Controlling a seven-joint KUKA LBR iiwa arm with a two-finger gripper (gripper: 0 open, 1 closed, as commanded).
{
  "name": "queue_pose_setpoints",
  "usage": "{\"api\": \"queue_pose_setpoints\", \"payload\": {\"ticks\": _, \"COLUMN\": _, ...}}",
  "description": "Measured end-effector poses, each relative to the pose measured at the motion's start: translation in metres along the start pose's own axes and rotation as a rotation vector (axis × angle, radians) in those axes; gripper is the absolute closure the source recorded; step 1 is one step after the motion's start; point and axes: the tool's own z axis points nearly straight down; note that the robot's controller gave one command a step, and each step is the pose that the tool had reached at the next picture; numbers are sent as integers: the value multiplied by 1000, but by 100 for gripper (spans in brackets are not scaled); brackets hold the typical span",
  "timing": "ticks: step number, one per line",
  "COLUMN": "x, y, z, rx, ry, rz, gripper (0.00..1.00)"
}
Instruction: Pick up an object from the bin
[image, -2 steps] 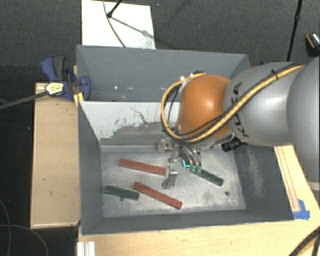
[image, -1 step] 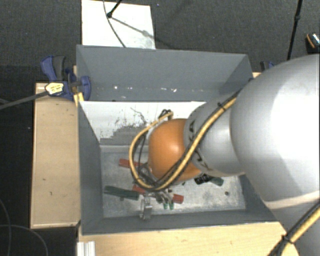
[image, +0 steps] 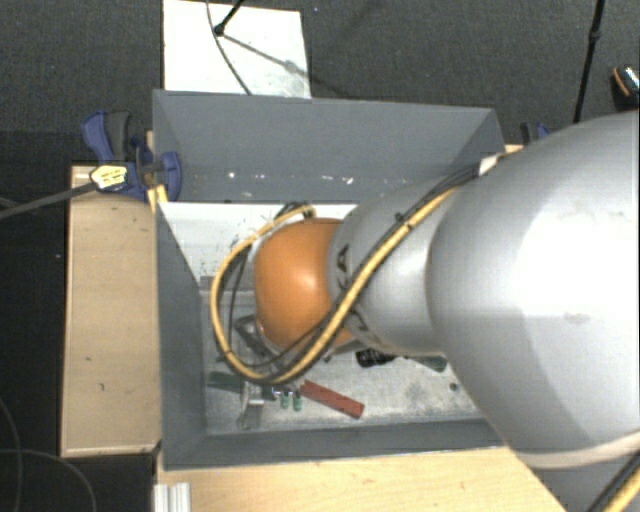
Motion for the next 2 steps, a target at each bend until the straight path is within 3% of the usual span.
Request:
{"api": "queue_pose_setpoints", "payload": {"ticks": 1, "x": 5, "y": 29, "z": 0, "rx": 3, "ry": 0, "rz": 308, "gripper": 0}}
{"api": "queue_pose_setpoints", "payload": {"ticks": 2, "x": 5, "y": -30, "z": 33, "rx": 10, "ry": 5, "rz": 382, "gripper": 0}}
